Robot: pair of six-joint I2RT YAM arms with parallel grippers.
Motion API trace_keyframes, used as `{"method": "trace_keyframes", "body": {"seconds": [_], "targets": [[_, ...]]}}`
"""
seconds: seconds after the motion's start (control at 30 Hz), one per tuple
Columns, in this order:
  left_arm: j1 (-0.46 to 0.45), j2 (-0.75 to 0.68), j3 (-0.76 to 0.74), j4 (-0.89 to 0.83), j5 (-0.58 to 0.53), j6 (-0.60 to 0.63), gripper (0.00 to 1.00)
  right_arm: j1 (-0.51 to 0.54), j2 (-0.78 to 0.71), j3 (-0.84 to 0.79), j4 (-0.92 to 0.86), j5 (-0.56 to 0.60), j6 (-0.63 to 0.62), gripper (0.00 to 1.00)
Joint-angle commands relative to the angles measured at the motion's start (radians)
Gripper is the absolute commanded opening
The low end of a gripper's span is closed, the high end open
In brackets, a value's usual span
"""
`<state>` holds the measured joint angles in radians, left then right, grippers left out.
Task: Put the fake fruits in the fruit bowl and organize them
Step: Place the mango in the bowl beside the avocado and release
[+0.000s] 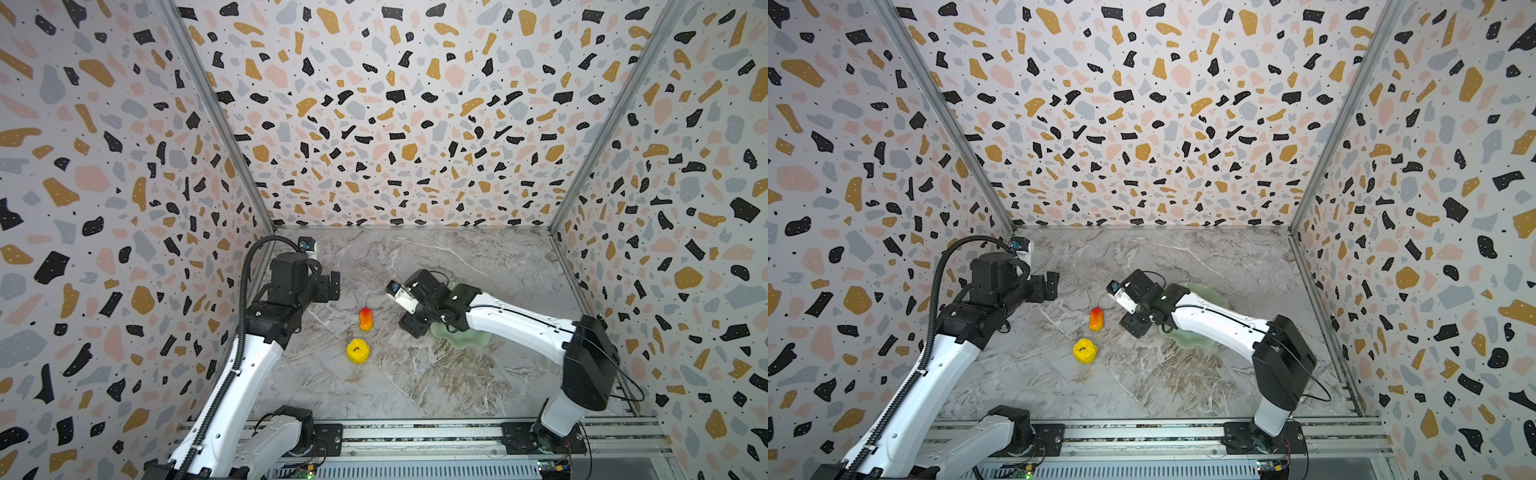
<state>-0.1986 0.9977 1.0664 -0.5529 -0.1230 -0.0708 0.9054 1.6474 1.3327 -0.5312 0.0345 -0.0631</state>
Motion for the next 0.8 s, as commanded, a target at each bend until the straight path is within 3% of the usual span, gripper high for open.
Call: {"method": "trace_keyframes", "body": {"seconds": [0.0, 0.17, 0.5, 0.67, 0.77], "targets": [[-0.005, -0.013, -0.009, 0.011, -0.007, 0.003, 0.99, -0.054, -0.08, -0.074, -0.104, 0.053, 0.074, 0.47], [-0.005, -0.008, -0.005, 0.013, 0.002, 0.001, 1.0, -0.108, -0.159, -0.194, -0.092, 0.088, 0.078, 0.47], [-0.005, -0.014, -0.006, 0.011, 0.002, 0.0, 1.0, -0.134, -0.093, -0.242, -0.036, 0.16, 0.032, 0.47], [-0.005, -0.01, -0.006, 0.014, 0.003, 0.001, 1.0, -0.135, -0.052, -0.225, 0.008, 0.151, 0.004, 0.51], [-0.005, -0.01, -0.007, 0.013, 0.003, 0.003, 1.0, -0.135, -0.021, -0.205, 0.021, 0.15, -0.015, 0.58]]}}
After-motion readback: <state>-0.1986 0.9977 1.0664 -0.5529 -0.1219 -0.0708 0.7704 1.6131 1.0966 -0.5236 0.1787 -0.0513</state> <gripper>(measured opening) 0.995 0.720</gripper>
